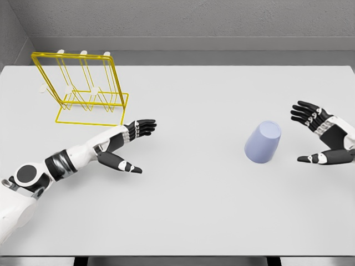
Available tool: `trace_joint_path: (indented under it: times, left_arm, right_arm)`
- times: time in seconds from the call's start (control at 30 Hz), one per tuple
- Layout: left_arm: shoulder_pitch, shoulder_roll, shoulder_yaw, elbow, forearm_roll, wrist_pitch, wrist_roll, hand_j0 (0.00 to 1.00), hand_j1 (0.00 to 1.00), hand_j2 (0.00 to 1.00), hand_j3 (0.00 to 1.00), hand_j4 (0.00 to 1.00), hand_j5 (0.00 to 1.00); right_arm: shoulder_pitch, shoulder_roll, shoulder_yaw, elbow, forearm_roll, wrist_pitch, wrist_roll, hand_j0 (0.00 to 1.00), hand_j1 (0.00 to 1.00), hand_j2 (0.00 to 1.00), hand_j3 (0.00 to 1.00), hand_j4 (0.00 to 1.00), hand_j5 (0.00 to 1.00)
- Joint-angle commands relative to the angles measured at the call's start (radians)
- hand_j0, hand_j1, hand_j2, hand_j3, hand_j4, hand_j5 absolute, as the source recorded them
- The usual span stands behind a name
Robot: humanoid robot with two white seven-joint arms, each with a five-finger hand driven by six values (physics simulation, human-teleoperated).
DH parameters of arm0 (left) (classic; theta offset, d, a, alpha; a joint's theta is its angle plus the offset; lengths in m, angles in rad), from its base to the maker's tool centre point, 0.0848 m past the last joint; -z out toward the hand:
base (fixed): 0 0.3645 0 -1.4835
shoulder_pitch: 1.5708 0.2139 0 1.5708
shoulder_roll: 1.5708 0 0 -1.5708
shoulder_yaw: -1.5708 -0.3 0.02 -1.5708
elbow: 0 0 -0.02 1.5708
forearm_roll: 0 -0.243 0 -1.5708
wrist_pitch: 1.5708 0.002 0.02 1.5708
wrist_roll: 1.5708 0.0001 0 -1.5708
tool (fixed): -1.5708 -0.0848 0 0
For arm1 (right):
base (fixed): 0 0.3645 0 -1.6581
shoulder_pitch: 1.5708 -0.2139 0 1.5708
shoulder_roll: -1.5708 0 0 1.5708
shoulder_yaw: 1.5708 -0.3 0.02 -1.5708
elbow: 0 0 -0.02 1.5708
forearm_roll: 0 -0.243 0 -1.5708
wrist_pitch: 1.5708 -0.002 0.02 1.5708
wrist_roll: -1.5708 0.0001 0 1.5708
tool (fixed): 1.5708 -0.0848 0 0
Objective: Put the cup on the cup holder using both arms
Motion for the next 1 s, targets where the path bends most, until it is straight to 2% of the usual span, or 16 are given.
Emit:
trace_joint_path:
  times: [0.0, 0.33, 0.57, 0.73, 0.97]
  left_arm:
    - [0.000, 0.002, 0.001, -0.007, 0.005, 0.001, 0.000, 1.00, 1.00, 1.00, 1.00, 1.00, 1.00]
    - [0.000, -0.004, 0.001, -0.006, -0.006, 0.003, 0.000, 1.00, 1.00, 1.00, 1.00, 1.00, 1.00]
    - [-0.002, -0.029, 0.006, 0.011, -0.002, 0.003, 0.000, 1.00, 1.00, 1.00, 1.00, 1.00, 1.00]
    - [0.000, -0.030, 0.009, 0.014, 0.017, 0.030, 0.000, 1.00, 1.00, 1.00, 1.00, 1.00, 1.00]
    - [0.000, -0.055, 0.007, 0.039, 0.001, 0.030, 0.000, 1.00, 1.00, 1.00, 1.00, 1.00, 1.00]
  right_arm:
    - [0.000, 0.005, 0.002, 0.003, 0.007, 0.000, 0.000, 1.00, 1.00, 1.00, 1.00, 1.00, 1.00]
    - [-0.005, 0.065, 0.009, 0.116, 0.008, 0.002, 0.000, 1.00, 1.00, 1.00, 1.00, 1.00, 1.00]
    - [-0.006, 0.120, 0.006, 0.126, 0.059, 0.016, 0.000, 1.00, 1.00, 1.00, 1.00, 1.00, 1.00]
    - [-0.018, 0.166, -0.001, 0.173, 0.092, 0.033, 0.000, 1.00, 1.00, 1.00, 1.00, 1.00, 1.00]
    - [-0.038, 0.193, -0.003, 0.195, 0.122, 0.033, 0.000, 1.00, 1.00, 1.00, 1.00, 1.00, 1.00]
